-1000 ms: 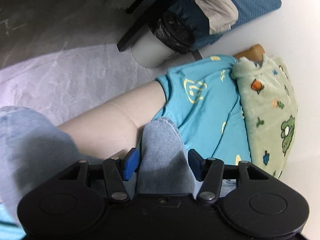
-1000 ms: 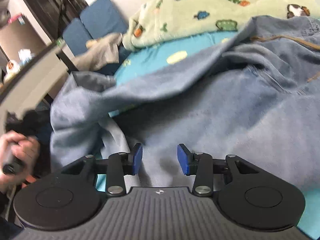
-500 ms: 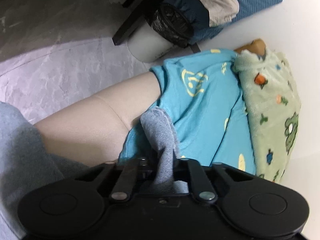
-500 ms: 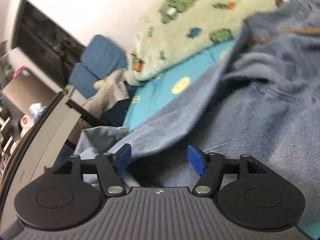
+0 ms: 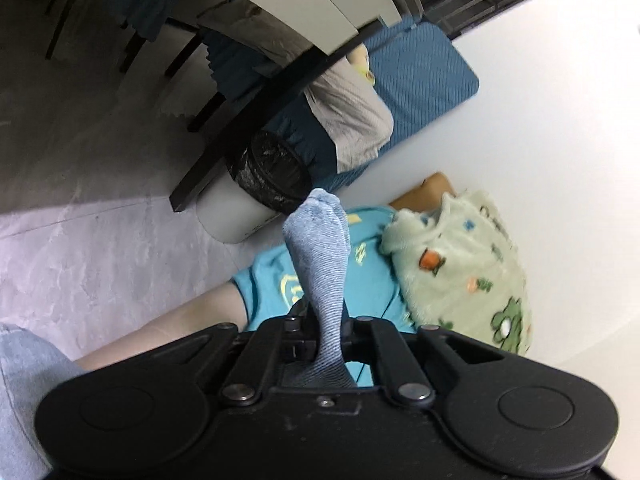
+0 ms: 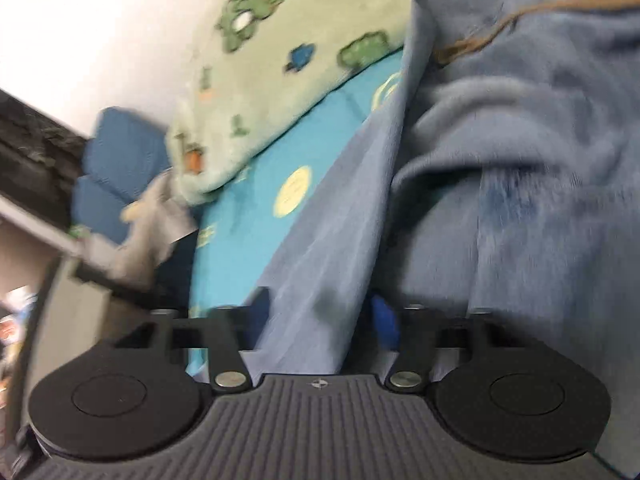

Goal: Fold clothes

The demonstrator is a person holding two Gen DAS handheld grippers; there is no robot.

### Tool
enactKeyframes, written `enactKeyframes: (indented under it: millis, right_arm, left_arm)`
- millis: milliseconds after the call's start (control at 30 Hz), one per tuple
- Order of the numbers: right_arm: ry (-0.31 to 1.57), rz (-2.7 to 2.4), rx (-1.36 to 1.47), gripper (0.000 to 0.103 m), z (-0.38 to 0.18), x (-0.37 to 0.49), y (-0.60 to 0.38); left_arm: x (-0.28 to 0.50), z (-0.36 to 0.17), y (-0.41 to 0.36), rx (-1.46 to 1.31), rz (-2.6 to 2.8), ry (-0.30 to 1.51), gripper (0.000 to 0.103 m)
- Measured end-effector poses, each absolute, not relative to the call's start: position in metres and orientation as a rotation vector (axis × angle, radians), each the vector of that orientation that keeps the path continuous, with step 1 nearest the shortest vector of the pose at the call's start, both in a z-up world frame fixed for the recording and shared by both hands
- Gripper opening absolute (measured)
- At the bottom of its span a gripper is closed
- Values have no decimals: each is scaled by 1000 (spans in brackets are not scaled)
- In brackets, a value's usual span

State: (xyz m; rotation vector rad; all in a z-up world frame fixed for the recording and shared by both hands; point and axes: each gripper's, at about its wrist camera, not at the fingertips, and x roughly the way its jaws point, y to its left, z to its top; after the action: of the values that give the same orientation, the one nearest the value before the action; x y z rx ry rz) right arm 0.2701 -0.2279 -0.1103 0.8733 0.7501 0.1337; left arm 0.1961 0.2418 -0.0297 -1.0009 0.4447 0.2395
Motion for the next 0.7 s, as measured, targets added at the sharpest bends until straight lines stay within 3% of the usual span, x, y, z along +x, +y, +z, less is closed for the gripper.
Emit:
enactKeyframes:
  millis: [33, 400, 533, 633, 700]
  right_arm:
    - [748, 119, 868, 3, -108, 277, -225]
    - [623, 171, 661, 3, -43, 387, -183]
    - [669, 153, 567, 16, -59, 425, -164]
    - [716, 154, 483, 33, -83, 443, -155]
    - [728, 154, 461, 42, -95, 445, -155]
  left_arm:
    - [196, -32, 247, -1024, 241, 434, 4]
    - [219, -37, 282, -1037, 162, 245, 4]
    - [235, -61, 289, -1081, 233, 305, 4]
    - [244, -71, 295, -1065, 258, 364, 6]
    - [246, -72, 298, -1052, 270, 386, 14]
